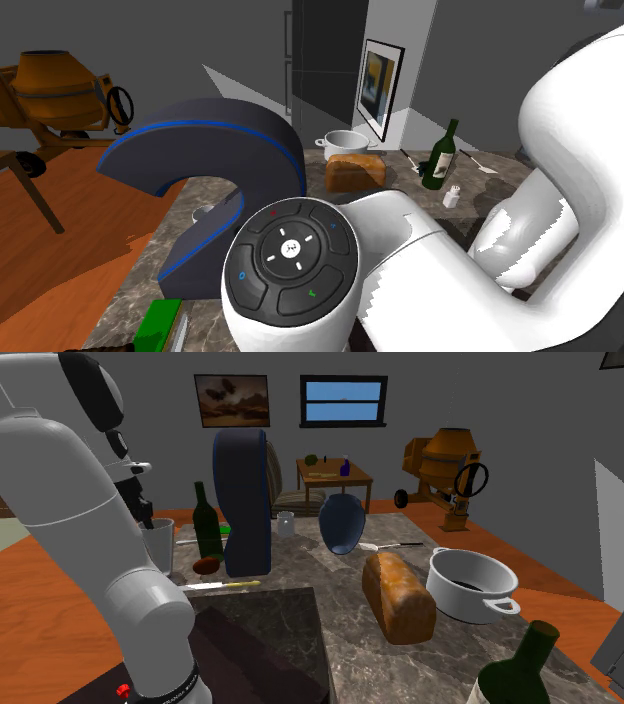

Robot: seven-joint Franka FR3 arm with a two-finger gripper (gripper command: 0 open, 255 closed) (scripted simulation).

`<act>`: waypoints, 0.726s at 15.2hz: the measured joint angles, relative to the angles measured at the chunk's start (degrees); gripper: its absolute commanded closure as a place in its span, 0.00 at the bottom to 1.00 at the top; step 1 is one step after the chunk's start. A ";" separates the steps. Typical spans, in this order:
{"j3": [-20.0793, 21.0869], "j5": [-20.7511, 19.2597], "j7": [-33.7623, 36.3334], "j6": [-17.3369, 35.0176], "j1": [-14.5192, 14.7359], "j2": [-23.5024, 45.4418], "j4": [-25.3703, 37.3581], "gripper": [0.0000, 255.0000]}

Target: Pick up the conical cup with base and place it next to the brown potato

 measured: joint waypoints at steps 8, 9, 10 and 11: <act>0.07 -0.08 0.06 0.19 -0.05 0.06 -0.13 0.00; 0.07 -0.08 0.06 0.19 -0.05 0.07 -0.12 0.00; 0.07 -0.08 0.06 0.19 -0.05 0.07 -0.12 0.00; 0.07 -0.08 0.06 0.19 -0.05 0.07 -0.12 0.00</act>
